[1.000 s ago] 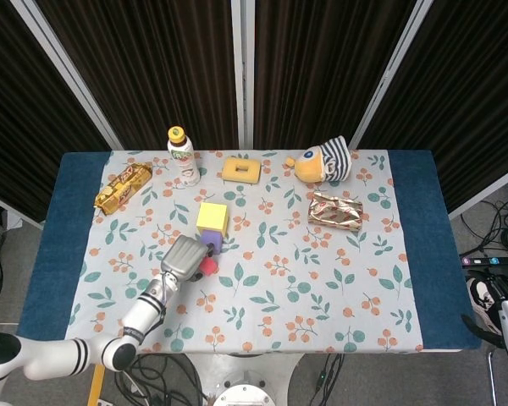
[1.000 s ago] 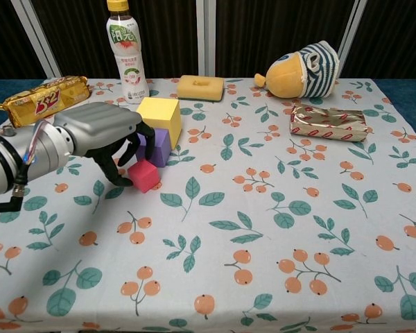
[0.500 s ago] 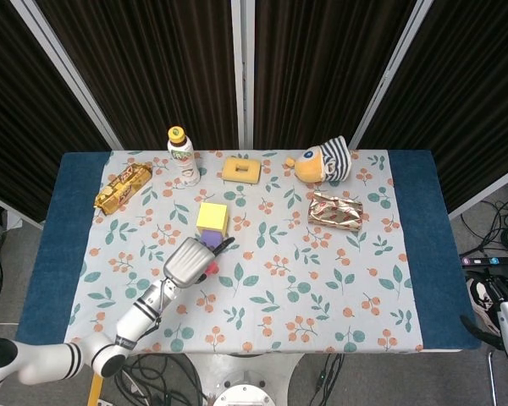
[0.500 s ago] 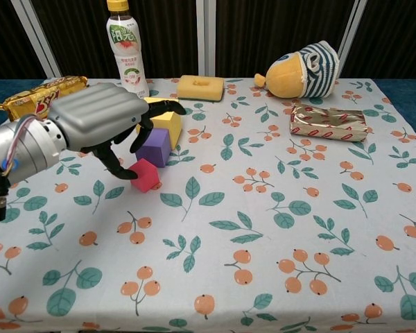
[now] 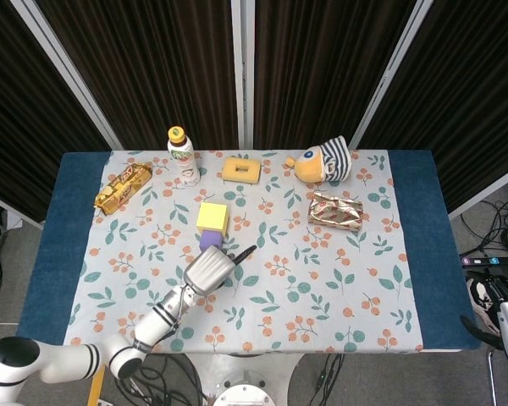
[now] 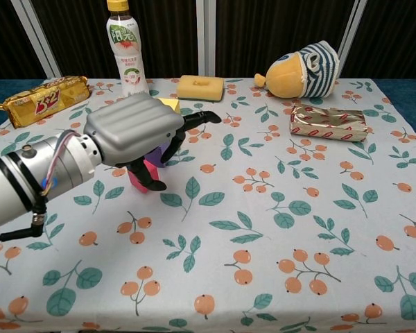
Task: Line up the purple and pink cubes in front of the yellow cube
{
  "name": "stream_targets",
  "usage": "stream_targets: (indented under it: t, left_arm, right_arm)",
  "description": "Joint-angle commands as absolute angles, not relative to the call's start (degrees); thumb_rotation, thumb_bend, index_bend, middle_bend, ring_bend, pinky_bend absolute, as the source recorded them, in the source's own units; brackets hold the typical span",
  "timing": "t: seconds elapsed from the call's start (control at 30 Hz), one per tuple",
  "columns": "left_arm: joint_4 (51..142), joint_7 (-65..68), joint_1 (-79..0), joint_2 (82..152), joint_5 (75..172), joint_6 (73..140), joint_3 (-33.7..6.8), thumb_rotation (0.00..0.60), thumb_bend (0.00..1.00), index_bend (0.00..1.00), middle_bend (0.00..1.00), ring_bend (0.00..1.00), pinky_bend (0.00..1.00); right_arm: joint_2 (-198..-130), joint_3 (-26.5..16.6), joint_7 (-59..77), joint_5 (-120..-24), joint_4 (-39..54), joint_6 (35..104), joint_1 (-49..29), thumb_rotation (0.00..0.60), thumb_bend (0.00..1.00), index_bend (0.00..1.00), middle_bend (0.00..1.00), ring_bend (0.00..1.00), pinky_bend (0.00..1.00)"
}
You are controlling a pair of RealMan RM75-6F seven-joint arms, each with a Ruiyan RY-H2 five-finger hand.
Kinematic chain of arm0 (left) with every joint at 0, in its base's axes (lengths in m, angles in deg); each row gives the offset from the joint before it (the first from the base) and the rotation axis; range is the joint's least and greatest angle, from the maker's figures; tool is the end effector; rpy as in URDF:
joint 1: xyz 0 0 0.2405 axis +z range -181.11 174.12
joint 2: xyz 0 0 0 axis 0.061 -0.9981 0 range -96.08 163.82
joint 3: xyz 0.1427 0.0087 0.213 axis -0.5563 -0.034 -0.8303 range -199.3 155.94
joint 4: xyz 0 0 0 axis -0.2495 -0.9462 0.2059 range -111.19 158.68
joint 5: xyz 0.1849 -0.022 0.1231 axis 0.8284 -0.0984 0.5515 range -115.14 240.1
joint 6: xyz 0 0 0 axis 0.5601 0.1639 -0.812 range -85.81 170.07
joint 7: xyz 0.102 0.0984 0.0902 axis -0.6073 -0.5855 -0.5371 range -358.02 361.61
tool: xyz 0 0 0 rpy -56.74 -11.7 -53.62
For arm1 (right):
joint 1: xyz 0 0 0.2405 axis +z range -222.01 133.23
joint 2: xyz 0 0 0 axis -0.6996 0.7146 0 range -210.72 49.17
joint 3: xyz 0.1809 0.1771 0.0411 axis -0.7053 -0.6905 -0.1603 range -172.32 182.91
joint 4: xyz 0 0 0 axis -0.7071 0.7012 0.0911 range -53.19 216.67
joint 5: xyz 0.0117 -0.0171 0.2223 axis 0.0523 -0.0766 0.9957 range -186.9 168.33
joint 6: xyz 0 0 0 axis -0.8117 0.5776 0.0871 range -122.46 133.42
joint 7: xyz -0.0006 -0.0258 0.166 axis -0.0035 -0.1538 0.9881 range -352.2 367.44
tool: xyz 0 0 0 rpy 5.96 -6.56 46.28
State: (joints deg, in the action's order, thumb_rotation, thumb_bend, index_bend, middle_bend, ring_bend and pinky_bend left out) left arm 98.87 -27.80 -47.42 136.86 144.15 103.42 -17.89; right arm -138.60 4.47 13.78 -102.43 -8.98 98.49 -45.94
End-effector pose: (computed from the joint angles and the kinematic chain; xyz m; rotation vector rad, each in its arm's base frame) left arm -0.0902 0.3152 -0.1103 -2.1093 -0.4663 -1.0025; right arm -0.3244 -0.1619 0.1915 1.3911 -0.8285 0.9296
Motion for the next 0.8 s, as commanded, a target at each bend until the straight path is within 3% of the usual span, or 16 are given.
stream_targets:
  t: [0.03,0.33,0.8]
  left_arm:
    - [98.5,-33.4,-48.7,138.8,139.8,100.4,-15.4,0.600,0.02,0.13,0.73,0.70,0.74]
    - [98.0,-41.8,-49.4,140.8,134.0,99.3,-13.6,0.600,0.02,0.13,0.75,0.72,0.74]
    - [94.7,-44.8,-50.9,141.6,134.0,100.3,-13.0,0.600,0.02,0.13,0.75,0.72,0.74]
  right_arm:
    - [-138.6,4.5,14.0,-102.3,-8.8,98.7,-46.1,0.600,0.07,0.23,0.30,0.26,0.36]
    - [-138.6,4.5,15.2,-102.0,-7.8,99.3,-46.7,0.600,0.07,0.22,0.30,0.26,0.36]
    - [-138.9,4.6,15.7,-102.0,-7.1,99.7,-47.1,0.600,0.07,0.22,0.30,0.26,0.36]
